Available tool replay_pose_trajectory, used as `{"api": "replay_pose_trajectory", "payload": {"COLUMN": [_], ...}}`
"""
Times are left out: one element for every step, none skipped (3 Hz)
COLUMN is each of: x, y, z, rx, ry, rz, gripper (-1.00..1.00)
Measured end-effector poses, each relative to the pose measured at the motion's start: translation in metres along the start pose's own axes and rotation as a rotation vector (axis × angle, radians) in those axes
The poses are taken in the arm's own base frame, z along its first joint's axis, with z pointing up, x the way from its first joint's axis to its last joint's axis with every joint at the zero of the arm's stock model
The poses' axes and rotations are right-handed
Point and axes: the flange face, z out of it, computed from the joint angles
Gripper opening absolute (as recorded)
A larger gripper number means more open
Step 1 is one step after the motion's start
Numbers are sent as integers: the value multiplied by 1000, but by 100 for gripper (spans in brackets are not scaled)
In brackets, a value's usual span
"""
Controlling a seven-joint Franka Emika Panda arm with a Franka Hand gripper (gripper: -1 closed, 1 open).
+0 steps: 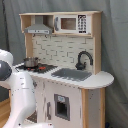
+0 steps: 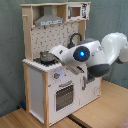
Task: Play with the kitchen
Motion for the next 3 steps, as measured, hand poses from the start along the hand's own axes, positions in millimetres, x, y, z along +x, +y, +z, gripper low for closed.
{"api": "replay_pose_trajectory", "payload": {"x": [-7, -17, -30], "y": [-33, -66, -102], "z": [-10, -17, -25], "rx": [-87, -159, -239], "ry": [10, 22, 42], "rz": [-62, -123, -205], "gripper": [100, 100, 100]}}
